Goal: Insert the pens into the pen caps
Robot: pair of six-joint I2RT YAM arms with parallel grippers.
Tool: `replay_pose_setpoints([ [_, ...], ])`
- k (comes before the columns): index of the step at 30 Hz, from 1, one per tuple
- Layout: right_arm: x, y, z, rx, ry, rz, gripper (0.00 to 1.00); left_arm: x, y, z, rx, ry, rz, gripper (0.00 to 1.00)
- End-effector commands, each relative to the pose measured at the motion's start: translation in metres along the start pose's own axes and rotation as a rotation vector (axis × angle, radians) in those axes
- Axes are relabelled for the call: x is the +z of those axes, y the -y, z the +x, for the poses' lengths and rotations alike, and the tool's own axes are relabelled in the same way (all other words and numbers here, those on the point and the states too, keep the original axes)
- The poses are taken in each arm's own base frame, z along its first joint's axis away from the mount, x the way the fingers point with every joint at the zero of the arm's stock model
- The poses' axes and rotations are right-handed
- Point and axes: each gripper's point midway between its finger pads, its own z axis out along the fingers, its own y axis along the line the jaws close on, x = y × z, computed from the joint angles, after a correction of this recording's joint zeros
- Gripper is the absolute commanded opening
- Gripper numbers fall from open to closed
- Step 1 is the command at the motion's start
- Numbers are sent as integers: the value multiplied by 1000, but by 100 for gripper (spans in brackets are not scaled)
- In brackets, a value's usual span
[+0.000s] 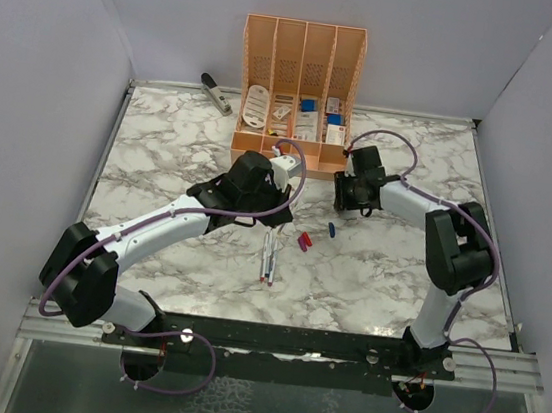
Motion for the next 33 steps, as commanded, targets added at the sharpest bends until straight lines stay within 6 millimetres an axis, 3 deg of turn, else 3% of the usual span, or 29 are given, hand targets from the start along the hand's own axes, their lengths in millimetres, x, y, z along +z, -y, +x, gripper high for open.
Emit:
replay_pose_setpoints([
  [1, -11, 16, 25, 3, -65, 85, 45, 2, 0, -3, 4, 7, 17, 0],
  [6, -21, 17, 10, -11, -19, 97, 47, 5, 1, -5, 5, 4, 26, 0],
  [33, 25, -5, 0, -76, -48, -36, 46, 3, -10, -9, 12, 6, -9, 0],
])
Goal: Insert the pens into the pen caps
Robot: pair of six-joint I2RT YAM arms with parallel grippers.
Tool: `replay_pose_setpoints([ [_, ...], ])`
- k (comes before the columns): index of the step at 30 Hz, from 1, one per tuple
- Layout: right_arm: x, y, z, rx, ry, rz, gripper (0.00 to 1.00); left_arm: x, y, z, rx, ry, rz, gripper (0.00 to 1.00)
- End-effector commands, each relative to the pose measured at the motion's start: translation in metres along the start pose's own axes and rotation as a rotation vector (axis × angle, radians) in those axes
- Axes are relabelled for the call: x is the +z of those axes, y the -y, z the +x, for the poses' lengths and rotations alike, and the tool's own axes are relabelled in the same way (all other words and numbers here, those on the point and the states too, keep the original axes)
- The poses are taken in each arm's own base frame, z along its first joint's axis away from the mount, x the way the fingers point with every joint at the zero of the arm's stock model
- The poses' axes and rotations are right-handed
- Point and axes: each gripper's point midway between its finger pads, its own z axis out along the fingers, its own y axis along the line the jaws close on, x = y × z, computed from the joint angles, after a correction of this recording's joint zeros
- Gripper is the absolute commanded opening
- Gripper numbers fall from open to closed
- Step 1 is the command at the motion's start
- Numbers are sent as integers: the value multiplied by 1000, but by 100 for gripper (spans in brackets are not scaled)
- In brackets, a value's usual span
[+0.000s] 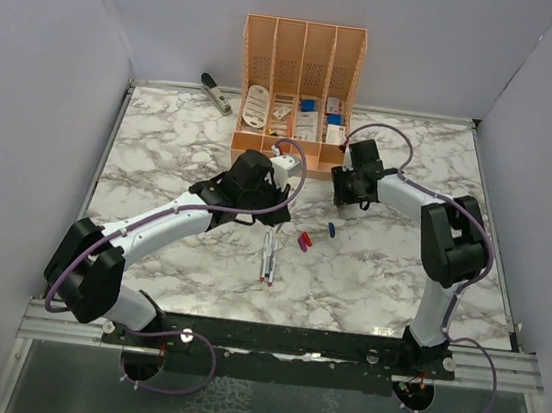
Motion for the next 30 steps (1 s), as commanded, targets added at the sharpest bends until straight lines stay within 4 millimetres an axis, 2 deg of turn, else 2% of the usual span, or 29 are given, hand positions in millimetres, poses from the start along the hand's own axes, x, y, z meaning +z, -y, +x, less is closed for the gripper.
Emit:
replay_pose_setpoints([
  [1, 16, -8, 11, -7, -47, -46, 45, -3, 1, -14, 23, 31, 9, 0],
  [9, 15, -9, 28, 1, -89, -51, 31, -3, -4, -14, 12, 35, 0, 0],
  [14, 13, -11, 46, 8, -124, -60, 28, -2, -6, -13, 2, 35, -4, 0],
  [21, 9, -15, 63, 5, -166, -60, 19, 1, -10, -13, -4, 30, -8, 0],
  [24, 7, -17, 70, 3, -193, -56, 2, 2, -10, -16, -4, 37, -4, 0],
  [28, 6, -16, 76, 4, -222, -38, 1, 1, -8, -20, -4, 56, 7, 0],
  [30, 4, -13, 69, 8, -210, -23, 1, 0, -6, -23, -5, 71, 15, 0],
])
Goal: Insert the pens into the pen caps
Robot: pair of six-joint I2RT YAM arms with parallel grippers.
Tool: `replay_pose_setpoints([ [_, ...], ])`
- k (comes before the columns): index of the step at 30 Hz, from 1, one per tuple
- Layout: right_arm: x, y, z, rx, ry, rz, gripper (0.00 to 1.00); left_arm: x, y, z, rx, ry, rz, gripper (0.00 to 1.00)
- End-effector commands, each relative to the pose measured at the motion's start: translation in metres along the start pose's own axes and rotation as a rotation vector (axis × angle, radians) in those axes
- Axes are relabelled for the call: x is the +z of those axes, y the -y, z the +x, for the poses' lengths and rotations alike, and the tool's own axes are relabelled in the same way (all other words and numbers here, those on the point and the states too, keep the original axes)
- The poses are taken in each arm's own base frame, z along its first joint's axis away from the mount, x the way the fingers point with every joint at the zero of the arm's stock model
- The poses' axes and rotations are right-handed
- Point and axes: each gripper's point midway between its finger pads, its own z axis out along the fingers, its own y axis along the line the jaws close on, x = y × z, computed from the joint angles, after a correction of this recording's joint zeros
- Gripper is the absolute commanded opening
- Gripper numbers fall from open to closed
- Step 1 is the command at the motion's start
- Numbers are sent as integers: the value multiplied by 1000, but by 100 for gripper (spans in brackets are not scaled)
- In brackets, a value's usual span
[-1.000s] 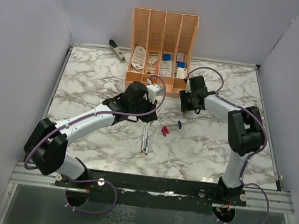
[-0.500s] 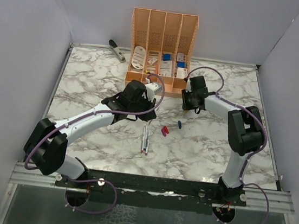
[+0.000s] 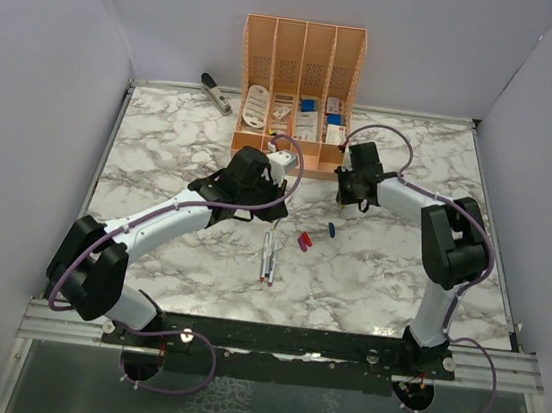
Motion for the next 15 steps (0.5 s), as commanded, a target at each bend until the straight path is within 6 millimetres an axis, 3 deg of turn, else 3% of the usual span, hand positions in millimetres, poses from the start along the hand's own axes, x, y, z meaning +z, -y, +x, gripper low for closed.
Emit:
replay_pose_setpoints([
  [1, -4, -6, 65, 17, -235, 9, 1, -2, 9, -22, 11, 74, 47, 0],
  [4, -13, -6, 36, 32, -162, 18, 1, -4, 14, -26, 10, 95, 73, 0],
  [8, -35, -16, -21, 54, -10, -22, 1, -7, 20, -31, 10, 125, 101, 0],
  [15, -101, -43, -117, 77, 348, -164, 1, -13, 33, -36, 10, 206, 175, 0],
])
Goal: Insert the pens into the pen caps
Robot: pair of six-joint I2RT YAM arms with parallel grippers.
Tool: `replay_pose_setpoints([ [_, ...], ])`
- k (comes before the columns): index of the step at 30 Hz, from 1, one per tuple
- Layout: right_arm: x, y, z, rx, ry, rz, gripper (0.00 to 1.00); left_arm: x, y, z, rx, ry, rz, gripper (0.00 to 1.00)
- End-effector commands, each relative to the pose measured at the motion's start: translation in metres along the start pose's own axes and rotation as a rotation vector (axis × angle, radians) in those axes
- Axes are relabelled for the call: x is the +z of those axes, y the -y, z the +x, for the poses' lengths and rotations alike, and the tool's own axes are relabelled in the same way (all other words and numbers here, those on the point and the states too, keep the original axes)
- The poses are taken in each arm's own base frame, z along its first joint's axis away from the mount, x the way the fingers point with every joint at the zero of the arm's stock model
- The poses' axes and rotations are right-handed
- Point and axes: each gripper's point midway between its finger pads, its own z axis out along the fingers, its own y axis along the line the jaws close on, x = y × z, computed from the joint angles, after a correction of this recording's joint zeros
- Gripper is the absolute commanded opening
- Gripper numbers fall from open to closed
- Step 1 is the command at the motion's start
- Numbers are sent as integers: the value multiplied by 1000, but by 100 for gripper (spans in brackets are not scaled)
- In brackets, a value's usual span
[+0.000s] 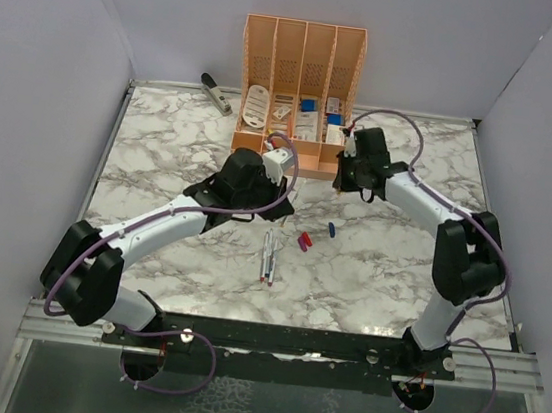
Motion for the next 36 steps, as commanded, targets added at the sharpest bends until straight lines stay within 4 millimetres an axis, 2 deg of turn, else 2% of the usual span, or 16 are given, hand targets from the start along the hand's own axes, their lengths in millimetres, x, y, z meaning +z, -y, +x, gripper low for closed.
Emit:
replay_pose_setpoints([
  [1, -67, -37, -93, 19, 348, -155, 1, -9, 22, -19, 17, 114, 112, 0],
  [3, -88, -47, -108, 30, 449, -209, 1, -9, 28, -20, 15, 141, 151, 0],
  [6, -125, -64, -121, 41, 593, -322, 1, -10, 39, -24, 0, 189, 216, 0],
  [10, -173, -83, -126, 66, 776, -468, 1, -12, 49, -34, -29, 240, 270, 0],
  [12, -186, -87, -125, 82, 811, -509, 1, -12, 52, -38, -44, 241, 284, 0],
  [17, -198, -100, -118, 81, 807, -597, 1, -16, 65, -54, -47, 262, 339, 0],
  [22, -217, -105, -116, 111, 875, -663, 1, -20, 71, -63, -45, 281, 353, 0],
  [25, -223, -106, -117, 116, 903, -681, 1, -19, 71, -65, -56, 281, 355, 0],
  [30, -244, -106, -121, 135, 1005, -721, 1, -16, 72, -67, -84, 274, 357, 0],
  [36, -251, -104, -121, 158, 1061, -745, 1, -17, 76, -75, -82, 283, 372, 0],
])
